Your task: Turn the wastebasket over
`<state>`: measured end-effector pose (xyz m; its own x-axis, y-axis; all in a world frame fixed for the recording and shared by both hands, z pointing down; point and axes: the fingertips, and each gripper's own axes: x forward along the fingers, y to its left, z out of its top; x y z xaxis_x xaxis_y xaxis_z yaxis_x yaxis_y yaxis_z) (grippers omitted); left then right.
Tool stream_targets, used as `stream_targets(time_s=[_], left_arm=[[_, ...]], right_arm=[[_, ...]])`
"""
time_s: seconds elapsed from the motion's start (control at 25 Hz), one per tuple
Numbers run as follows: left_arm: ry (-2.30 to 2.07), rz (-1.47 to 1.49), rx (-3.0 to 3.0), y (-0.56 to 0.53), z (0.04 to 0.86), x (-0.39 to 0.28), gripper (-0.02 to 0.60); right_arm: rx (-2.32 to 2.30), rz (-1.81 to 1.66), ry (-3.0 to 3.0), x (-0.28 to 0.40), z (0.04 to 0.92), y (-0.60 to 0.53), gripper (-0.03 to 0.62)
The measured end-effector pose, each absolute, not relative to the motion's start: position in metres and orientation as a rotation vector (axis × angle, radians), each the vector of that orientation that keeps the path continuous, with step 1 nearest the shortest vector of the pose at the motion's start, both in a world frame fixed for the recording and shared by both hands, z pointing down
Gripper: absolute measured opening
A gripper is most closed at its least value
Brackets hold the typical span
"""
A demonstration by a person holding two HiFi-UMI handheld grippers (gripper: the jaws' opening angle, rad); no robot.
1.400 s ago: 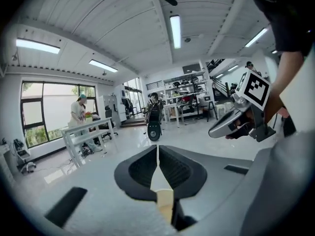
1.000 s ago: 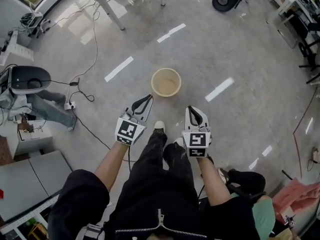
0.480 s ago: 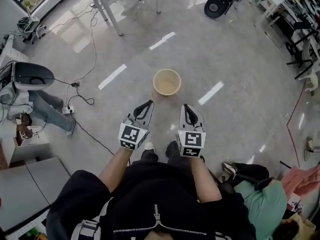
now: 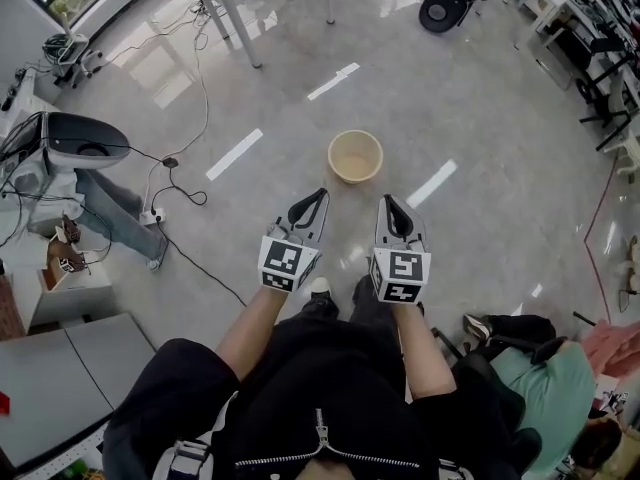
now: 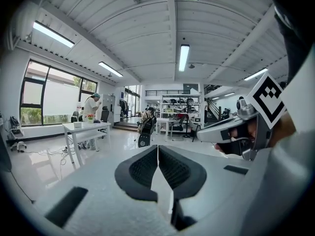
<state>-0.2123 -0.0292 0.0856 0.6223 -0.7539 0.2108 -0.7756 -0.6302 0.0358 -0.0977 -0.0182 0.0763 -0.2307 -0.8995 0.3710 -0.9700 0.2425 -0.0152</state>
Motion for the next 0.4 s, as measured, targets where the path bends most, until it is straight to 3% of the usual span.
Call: stream_targets(time_s=[0.4], left_arm=[[-1.259,0.25,2.741,-0.015,0.074,-0.22,0.012]], right_arm=[[1.744,0.343,-2.239,-0.117,0.068,-0.007,0.009]])
